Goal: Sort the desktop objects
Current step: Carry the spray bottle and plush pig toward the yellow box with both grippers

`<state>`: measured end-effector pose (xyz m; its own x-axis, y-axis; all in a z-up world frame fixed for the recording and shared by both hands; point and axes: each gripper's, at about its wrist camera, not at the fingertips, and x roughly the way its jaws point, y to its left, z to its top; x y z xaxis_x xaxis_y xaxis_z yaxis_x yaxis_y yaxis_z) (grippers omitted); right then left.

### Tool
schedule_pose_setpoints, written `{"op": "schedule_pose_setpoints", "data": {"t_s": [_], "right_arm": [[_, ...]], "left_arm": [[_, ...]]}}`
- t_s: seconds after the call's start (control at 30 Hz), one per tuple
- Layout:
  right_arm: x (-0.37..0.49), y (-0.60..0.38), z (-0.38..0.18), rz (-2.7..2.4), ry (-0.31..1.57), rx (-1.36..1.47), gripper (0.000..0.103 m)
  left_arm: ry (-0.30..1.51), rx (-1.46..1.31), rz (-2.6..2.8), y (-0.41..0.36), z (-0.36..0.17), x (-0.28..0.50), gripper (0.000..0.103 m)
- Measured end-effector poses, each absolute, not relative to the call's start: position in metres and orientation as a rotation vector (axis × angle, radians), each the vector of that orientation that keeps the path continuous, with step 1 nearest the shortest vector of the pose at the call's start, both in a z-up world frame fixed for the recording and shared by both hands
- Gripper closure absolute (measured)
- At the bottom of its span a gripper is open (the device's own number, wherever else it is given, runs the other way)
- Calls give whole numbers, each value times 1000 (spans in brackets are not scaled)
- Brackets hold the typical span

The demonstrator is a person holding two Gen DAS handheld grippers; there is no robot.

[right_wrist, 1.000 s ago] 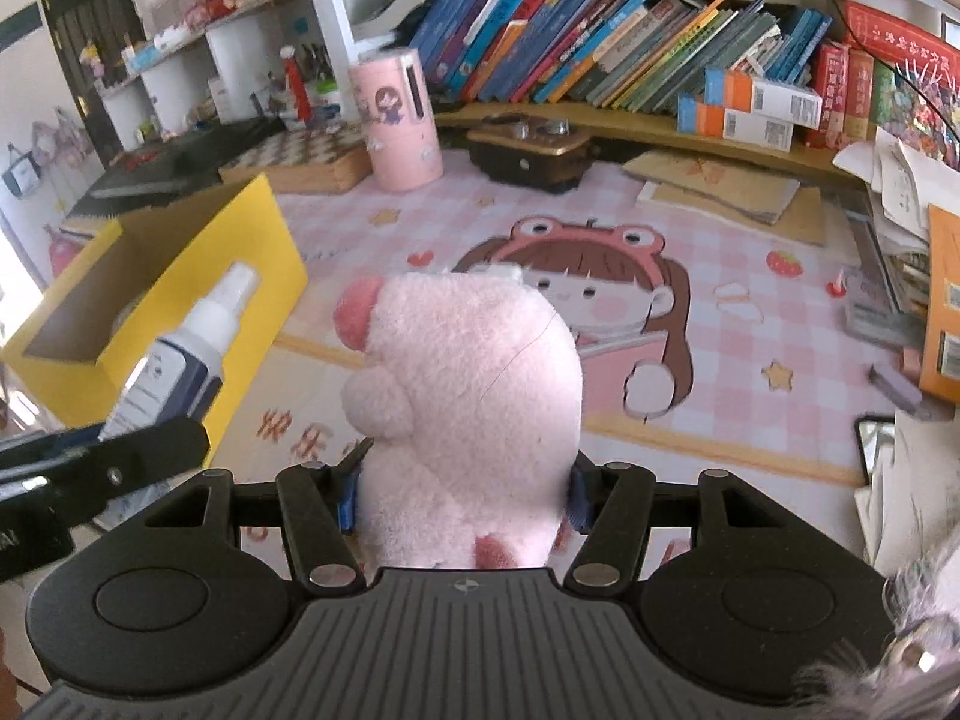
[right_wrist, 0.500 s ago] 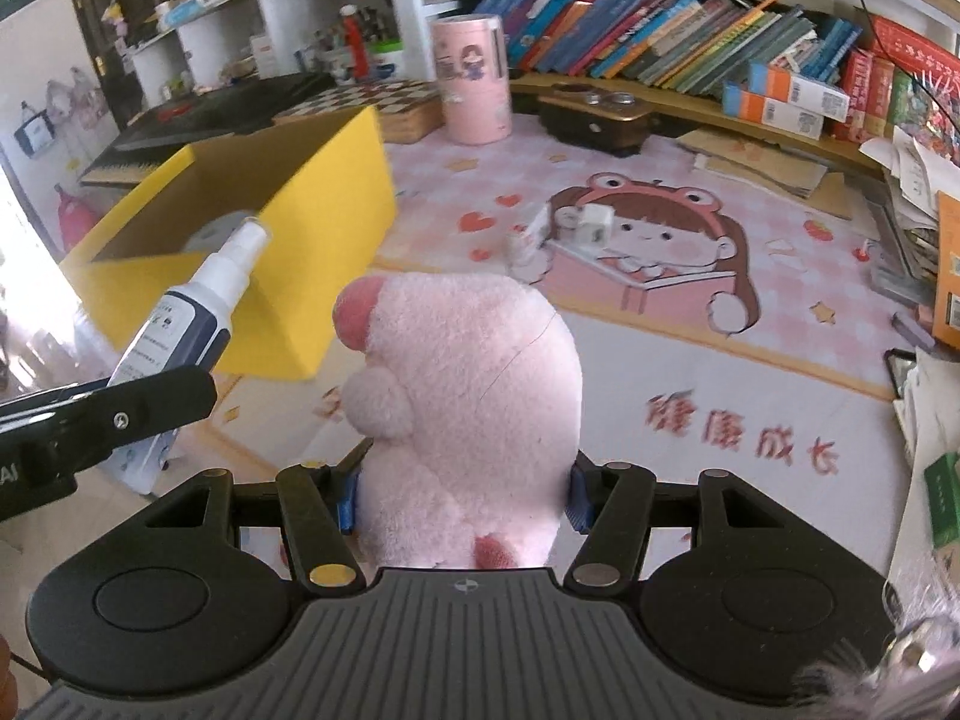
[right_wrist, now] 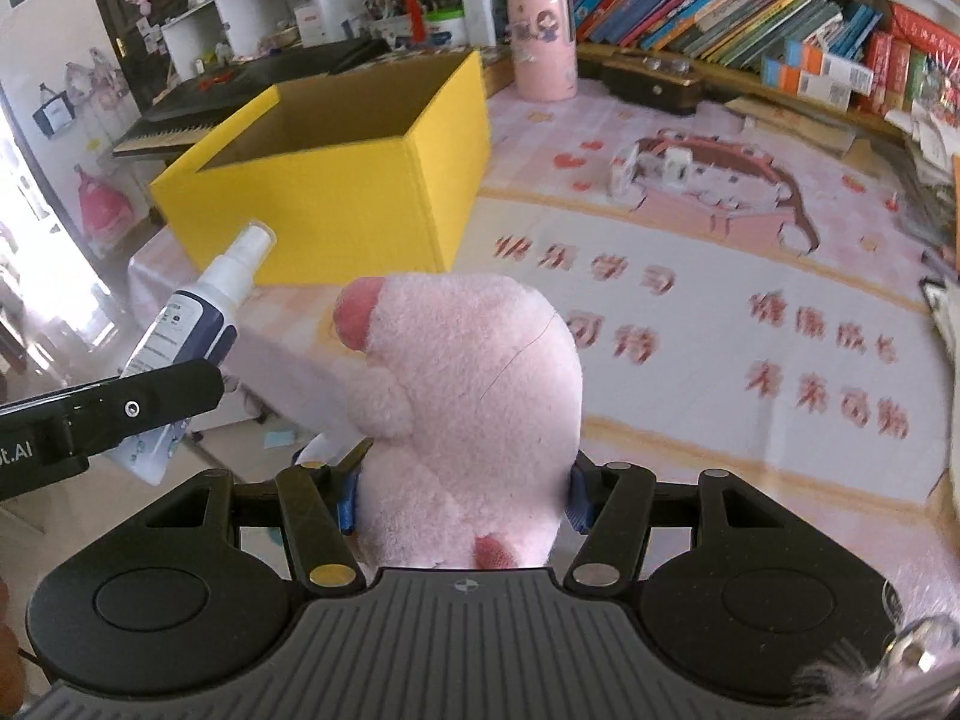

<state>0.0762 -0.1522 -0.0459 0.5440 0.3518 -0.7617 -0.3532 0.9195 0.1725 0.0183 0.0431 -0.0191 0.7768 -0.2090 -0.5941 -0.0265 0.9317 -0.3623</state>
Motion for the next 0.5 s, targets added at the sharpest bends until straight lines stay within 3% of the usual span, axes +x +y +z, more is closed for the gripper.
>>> {"op": "schedule_pose_setpoints", "data": {"t_s": [0.5], "right_arm": [[45,-103,-47,484,914,-36,46]], "left_arm": [[652,-417,-43,87,-22,-20,72]]}}
